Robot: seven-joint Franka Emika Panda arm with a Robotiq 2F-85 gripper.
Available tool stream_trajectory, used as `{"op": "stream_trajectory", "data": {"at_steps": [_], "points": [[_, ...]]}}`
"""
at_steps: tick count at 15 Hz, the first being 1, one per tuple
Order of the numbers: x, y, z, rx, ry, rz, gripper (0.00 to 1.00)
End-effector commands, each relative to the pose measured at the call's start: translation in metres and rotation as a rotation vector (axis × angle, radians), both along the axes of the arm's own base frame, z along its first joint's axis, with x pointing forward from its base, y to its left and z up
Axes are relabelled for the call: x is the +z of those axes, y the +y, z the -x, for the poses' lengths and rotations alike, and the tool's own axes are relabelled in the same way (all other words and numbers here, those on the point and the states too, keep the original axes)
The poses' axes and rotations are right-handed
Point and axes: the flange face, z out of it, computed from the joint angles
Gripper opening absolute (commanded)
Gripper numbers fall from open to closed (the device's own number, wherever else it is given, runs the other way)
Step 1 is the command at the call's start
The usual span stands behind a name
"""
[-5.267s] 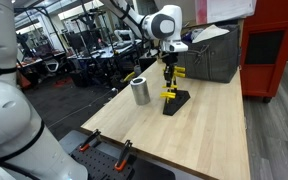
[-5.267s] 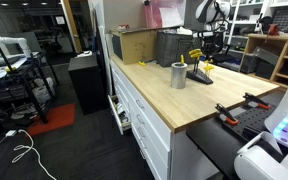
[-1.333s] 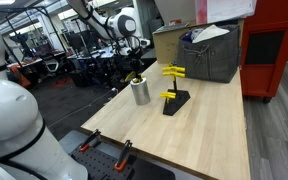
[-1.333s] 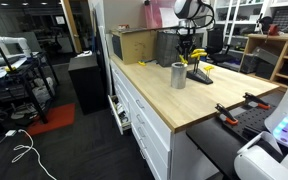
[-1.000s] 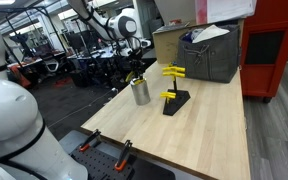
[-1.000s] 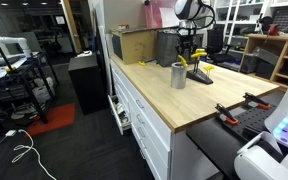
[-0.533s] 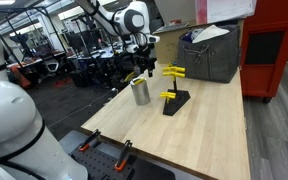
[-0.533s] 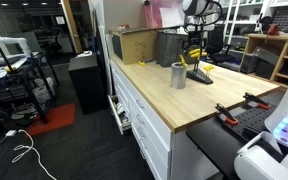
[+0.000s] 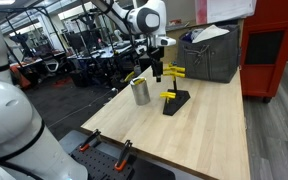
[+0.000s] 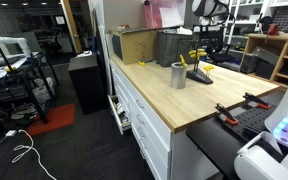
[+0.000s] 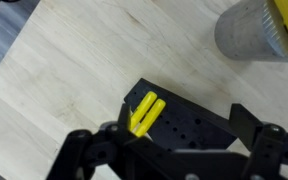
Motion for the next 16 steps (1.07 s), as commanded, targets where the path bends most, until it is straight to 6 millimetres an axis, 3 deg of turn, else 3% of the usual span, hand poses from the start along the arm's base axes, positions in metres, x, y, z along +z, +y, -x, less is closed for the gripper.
{"op": "stream_trajectory", "data": {"at_steps": [1,6,13,14,15,16], "points": [[-0.021,-0.011,-0.010,-0.175,0.064,-0.005,1.00],[-0.056,-0.027,-0.016,-0.392,0.127,-0.016,1.00],[-0.086,-0.068,-0.016,-0.625,0.173,-0.030,1.00],[-0.089,-0.071,-0.016,-0.643,0.176,-0.034,0.92],[-0.091,-0.074,-0.016,-0.656,0.176,-0.037,0.74],[-0.092,-0.075,-0.016,-0.668,0.175,-0.041,0.66]]}}
